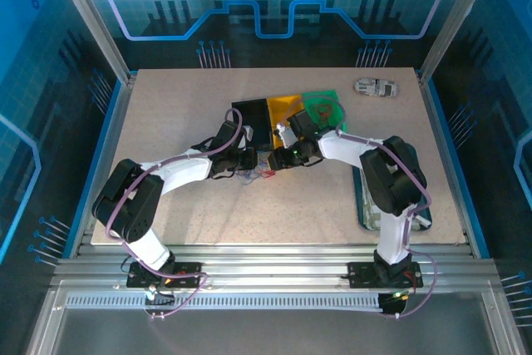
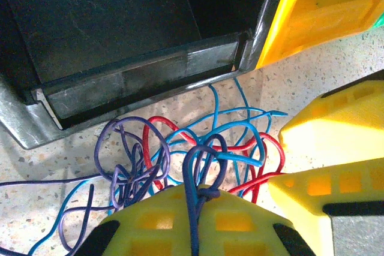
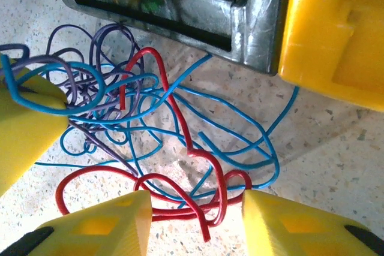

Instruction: Untangle the cables

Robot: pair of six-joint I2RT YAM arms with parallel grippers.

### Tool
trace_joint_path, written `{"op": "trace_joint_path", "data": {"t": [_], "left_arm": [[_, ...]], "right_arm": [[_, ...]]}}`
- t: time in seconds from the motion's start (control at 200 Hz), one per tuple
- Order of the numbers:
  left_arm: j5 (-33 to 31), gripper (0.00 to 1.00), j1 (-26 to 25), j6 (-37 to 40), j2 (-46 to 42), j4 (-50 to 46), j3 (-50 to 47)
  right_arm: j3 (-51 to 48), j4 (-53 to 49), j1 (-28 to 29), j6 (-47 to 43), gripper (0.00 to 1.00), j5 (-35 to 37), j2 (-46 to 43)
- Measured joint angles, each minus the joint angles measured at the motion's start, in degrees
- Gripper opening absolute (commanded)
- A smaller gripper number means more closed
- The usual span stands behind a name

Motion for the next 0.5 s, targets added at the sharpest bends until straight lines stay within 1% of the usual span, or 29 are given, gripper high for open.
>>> {"op": "trace_joint_path", "data": {"t": [0.25, 0.35, 0.41, 0.5], "left_arm": [[-0.52, 0.00, 0.00, 0.02, 0.00, 0.13, -0.81], [-0.55, 0.00, 0.00, 0.02, -0.04, 0.17, -0.85], [-0.55, 0.00, 0.00, 0.02, -0.11, 0.15, -0.85], [-0.55, 0.00, 0.00, 0.02, -0.11, 0.15, -0.85]], "right_arm": [[3.96, -4.42, 0.35, -0.24, 0.43, 4.44, 3.21], [5.38, -6.73, 1.25, -0.98, 0.39, 6.45, 4.79], [6.21, -7.65, 1.68, -1.66, 0.33, 7.65, 5.07], [6.71, -8.24, 2.62, -2.71, 0.19, 8.59, 5.29]]}}
